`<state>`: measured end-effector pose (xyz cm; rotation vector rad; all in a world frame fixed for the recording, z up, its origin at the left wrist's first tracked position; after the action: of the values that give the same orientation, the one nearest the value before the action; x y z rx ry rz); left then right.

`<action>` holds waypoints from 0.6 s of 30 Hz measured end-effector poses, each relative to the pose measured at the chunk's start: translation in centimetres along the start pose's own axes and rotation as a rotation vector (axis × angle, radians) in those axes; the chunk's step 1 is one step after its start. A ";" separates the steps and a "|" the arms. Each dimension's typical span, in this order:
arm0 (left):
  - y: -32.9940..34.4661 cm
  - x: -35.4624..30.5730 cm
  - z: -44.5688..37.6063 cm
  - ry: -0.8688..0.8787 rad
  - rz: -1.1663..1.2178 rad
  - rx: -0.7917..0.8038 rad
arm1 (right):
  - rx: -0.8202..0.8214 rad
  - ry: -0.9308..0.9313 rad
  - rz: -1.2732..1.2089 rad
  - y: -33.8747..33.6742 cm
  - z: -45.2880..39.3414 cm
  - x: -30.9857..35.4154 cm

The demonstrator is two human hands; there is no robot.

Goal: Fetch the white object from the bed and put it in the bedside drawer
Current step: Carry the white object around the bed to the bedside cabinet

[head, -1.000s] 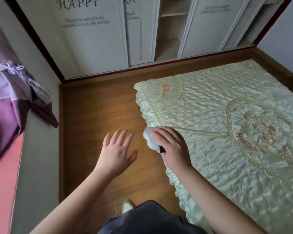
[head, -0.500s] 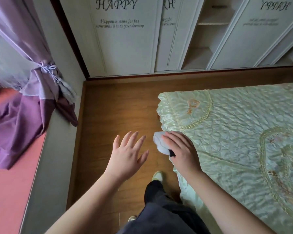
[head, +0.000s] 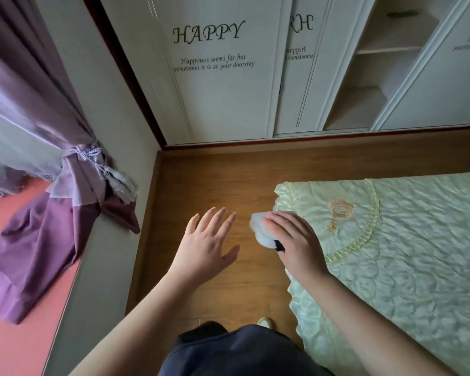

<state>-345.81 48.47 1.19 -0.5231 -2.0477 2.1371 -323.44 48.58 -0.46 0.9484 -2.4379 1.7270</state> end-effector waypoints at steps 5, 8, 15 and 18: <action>1.3 1.8 -4.8 -0.011 -0.016 0.028 | 0.031 -0.010 0.012 1.4 -4.4 -2.6; 1.4 3.4 -8.2 -0.011 -0.020 0.045 | 0.036 -0.013 0.013 2.8 -7.9 -3.9; 1.3 10.3 -17.6 -0.019 0.008 0.035 | 0.043 -0.019 0.051 7.0 -19.1 -6.9; 0.2 14.1 -21.9 -0.041 0.016 0.015 | 0.055 -0.015 0.057 8.3 -24.3 -8.0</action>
<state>-351.47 73.78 -1.56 -0.4998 -2.0535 2.1882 -328.80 74.93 -0.69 0.9091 -2.4621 1.8204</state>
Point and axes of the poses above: each hand's wrist, its own z-axis away from the middle knuckle, its own y-axis out of the palm, x = y × z, the point moved 1 cm from there along -z, towards the middle knuckle, and after that the axes turned 2 degrees about z, right-handed, at the moved point
